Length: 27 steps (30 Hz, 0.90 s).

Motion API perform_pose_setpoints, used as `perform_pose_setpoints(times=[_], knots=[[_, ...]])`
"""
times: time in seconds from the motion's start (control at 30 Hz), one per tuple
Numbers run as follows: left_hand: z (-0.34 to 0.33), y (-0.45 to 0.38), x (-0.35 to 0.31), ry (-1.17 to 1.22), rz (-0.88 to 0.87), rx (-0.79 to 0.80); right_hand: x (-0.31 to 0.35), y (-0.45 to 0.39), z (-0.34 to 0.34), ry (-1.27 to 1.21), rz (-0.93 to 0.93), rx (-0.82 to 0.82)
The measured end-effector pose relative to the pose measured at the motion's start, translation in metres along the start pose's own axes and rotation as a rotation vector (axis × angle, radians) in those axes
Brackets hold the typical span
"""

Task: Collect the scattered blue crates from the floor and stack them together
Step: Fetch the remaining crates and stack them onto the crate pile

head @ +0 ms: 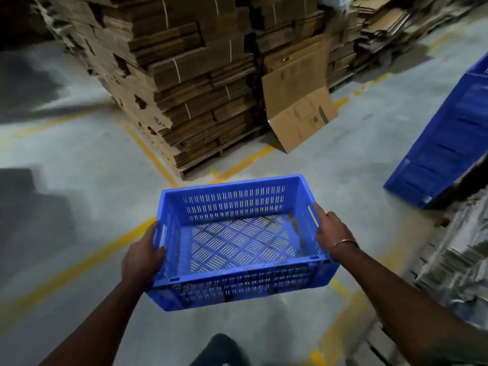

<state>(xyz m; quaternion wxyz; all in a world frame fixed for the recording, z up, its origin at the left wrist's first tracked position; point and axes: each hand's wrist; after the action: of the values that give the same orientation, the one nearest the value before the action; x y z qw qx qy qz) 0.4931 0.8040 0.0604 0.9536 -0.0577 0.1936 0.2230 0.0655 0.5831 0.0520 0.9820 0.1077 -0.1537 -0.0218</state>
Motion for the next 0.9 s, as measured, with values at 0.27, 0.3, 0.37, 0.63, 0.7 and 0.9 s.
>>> perform_pose_setpoints(times=[0.27,0.3,0.37,0.63,0.7,0.9], knots=[[-0.034,-0.262,-0.036,0.017,-0.169,0.108,0.042,-0.161,-0.001,-0.085,-0.246,-0.012],[-0.038,-0.293,-0.038,0.018,-0.187,0.123,0.047,-0.179,0.001,-0.105,-0.280,-0.015],[-0.042,-0.350,-0.054,0.035,-0.246,0.141,0.060,-0.212,0.007,-0.112,-0.318,-0.030],[-0.070,-0.572,-0.143,0.036,-0.471,0.181,0.076,-0.349,0.047,-0.193,-0.495,-0.115],[-0.085,-0.624,-0.174,0.026,-0.511,0.208,0.072,-0.389,0.053,-0.184,-0.535,-0.136],[-0.145,-0.771,-0.256,0.017,-0.542,0.269,0.051,-0.522,0.075,-0.227,-0.612,-0.155]])
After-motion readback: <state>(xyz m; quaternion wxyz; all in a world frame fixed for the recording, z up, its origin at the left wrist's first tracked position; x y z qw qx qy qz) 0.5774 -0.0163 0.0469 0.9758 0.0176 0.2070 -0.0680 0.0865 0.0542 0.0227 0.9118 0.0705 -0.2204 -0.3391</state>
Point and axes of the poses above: each hand's wrist, its own y-axis away from the middle knuckle, its own z-axis out of the back of the hand, x = y × z, and after that the axes turned 15 degrees about -z, right-handed
